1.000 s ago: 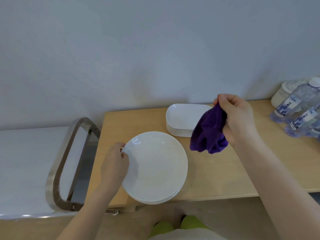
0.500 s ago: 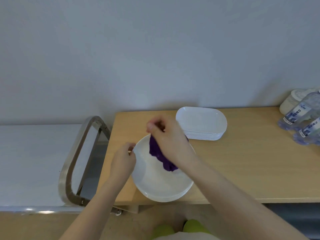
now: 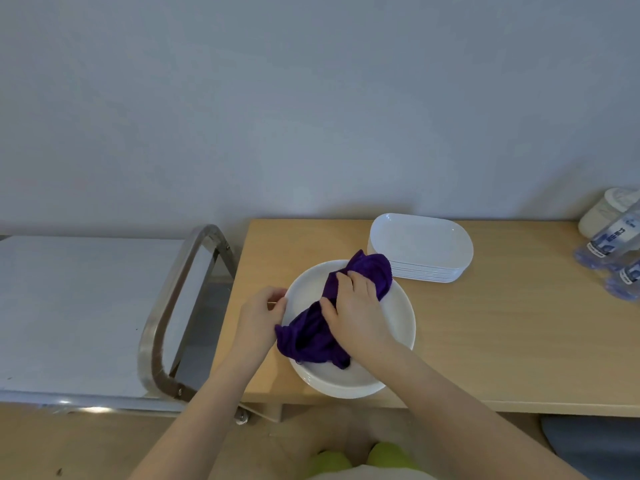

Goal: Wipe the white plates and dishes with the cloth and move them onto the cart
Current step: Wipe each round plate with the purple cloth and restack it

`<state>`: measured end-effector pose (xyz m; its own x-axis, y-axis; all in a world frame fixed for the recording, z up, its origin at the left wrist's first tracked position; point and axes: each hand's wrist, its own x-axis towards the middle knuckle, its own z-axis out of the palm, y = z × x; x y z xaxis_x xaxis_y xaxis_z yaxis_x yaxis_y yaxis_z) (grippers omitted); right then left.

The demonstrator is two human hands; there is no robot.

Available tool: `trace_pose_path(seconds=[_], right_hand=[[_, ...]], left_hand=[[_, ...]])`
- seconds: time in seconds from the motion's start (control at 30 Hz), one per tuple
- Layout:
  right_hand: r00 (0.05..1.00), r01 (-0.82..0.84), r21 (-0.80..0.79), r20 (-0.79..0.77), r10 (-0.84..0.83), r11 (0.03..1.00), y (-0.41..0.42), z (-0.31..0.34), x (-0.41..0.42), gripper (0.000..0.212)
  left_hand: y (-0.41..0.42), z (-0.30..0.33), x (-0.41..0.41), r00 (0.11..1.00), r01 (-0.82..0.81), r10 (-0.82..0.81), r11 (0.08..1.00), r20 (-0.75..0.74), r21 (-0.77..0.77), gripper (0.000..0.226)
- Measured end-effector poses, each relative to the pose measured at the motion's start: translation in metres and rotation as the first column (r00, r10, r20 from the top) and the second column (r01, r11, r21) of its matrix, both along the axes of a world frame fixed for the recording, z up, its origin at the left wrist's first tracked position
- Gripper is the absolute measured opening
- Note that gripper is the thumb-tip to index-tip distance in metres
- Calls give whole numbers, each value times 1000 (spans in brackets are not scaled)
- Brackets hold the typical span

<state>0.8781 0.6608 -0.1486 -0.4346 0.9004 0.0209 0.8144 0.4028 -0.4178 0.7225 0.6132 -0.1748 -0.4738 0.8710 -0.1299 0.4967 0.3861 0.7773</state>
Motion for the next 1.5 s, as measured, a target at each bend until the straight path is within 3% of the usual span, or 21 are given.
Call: trace_pose_path(seconds=[0.17,0.33,0.53,0.7,0.83,1.0,1.2,1.5], right_hand=[[982,-67,-156,162,92,986,-7,-13,-3,69],[946,-170,-279,223,236,945,-1,-7,19,73],[948,-52,-150,304,96,987,2,-10,49,69],[977,-26,-72,210,41,997,4,-15,30,64],[989,-125,-85,70,131,989,8,-17,7,60],[952,-305,-63,18,307,950,6,-21,-11,60],[878,-464,-27,114,464,885,11,-26,-2,58],[895,-221,38,405,187,975,34,-18,33,65]], left_hand=[[1,1,1,999,15,-15,1000,-49,-5,21],[1,3,5,996,24,-23,1000,-81,0,20],[2,3,5,999,-6,6,1000,-50,-8,16],[3,7,3,999,-16,16,1000,30,-6,18],[4,9,-2,995,-10,11,1000,100,-9,23],[5,8,-5,993,-8,12,999,118,-35,22],[6,5,-2,998,-10,12,999,56,-41,22],[9,4,-1,993,-72,77,995,89,-67,13]])
